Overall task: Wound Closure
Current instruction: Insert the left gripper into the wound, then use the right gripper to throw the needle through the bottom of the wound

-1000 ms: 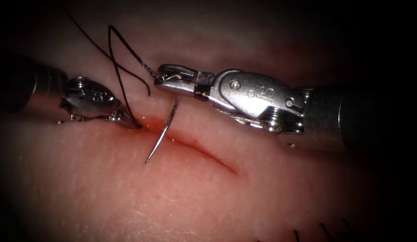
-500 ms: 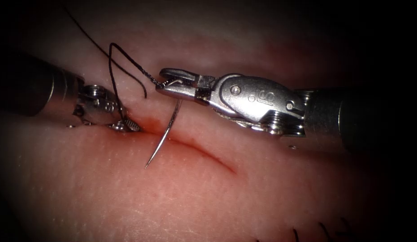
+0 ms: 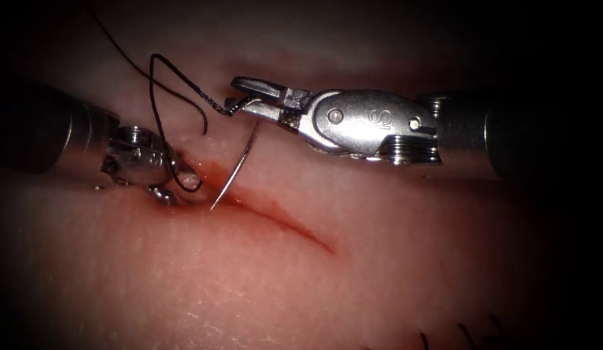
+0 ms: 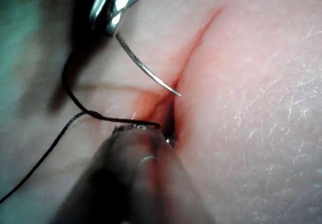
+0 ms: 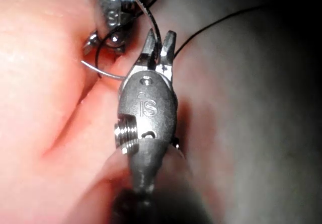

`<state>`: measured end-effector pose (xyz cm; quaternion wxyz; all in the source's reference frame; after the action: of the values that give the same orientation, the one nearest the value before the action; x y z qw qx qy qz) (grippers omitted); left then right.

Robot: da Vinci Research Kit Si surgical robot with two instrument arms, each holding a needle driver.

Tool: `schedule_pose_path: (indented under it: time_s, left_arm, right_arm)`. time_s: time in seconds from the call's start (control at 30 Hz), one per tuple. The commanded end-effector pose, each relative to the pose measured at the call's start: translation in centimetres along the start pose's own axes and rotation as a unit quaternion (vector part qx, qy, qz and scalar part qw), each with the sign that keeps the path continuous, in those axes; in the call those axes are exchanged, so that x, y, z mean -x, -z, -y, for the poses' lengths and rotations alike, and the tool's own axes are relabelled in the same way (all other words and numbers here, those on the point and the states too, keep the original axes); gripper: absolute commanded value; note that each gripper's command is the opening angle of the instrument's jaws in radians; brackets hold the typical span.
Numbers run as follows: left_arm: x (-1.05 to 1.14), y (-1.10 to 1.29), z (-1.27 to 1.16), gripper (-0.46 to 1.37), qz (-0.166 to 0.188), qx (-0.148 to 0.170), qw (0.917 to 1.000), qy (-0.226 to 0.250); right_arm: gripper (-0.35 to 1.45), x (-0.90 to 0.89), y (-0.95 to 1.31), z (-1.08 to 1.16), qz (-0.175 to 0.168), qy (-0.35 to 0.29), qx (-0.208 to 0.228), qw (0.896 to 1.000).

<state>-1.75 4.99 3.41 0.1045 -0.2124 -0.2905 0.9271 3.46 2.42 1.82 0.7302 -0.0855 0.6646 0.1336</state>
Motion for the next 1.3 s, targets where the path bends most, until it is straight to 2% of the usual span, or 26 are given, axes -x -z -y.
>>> schedule_pose_path:
  time_s: [0.03, 0.2, 0.5, 0.7, 0.87, 0.97, 1.1, 1.13, 1.2, 1.27, 1.3]
  left_arm:
    - [0.0, 0.01, -0.01, 0.93, 0.0, -0.002, 1.0, 0.001]
    - [0.0, 0.01, -0.07, 0.96, 0.001, 0.009, 1.0, 0.003]
    - [0.0, 0.01, -0.14, 1.01, -0.002, 0.019, 0.9997, 0.012]
    - [-0.05, 0.1, -0.12, 1.05, -0.014, 0.025, 0.9993, 0.024]
    - [-0.1, 0.2, -0.1, 1.03, -0.025, 0.025, 0.9985, 0.041]
    - [-0.15, 0.29, -0.11, 0.89, -0.038, 0.023, 0.9978, 0.05]
    - [-0.21, 0.47, -0.11, 0.54, -0.078, 0.013, 0.995, 0.062]
    - [-0.23, 0.53, -0.11, 0.37, -0.089, 0.007, 0.9939, 0.065]
    - [-0.25, 0.65, -0.13, 0.18, -0.101, -0.002, 0.9924, 0.071]
    - [-0.26, 0.73, -0.15, 0.17, -0.101, -0.007, 0.9921, 0.074]
    - [-0.27, 0.77, -0.17, 0.21, -0.101, -0.007, 0.9918, 0.078]
  right_arm:
    - [-0.35, 0.01, -0.03, 0.0, 0.0, 0.01, 0.003, 1.0]
    - [-0.35, 0.11, -0.14, 0.11, -0.002, 0.047, 0.004, 0.999]
    - [-0.35, 0.23, -0.16, 0.23, 0.013, 0.076, -0.005, 0.997]
    - [-0.35, 0.35, -0.25, 0.55, 0.029, 0.088, -0.01, 0.996]
    - [-0.35, 0.37, -0.32, 0.63, 0.031, 0.091, -0.008, 0.995]
    - [-0.35, 0.37, -0.37, 0.64, 0.033, 0.091, -0.005, 0.995]
    - [-0.35, 0.37, -0.39, 0.62, 0.033, 0.091, 0.0, 0.995]
    - [-0.35, 0.37, -0.4, 0.6, 0.031, 0.09, 0.002, 0.995]
    - [-0.35, 0.35, -0.4, 0.57, 0.03, 0.089, 0.007, 0.996]
    - [-0.35, 0.32, -0.41, 0.52, 0.03, 0.086, 0.009, 0.996]
    - [-0.35, 0.31, -0.41, 0.51, 0.031, 0.086, 0.009, 0.996]
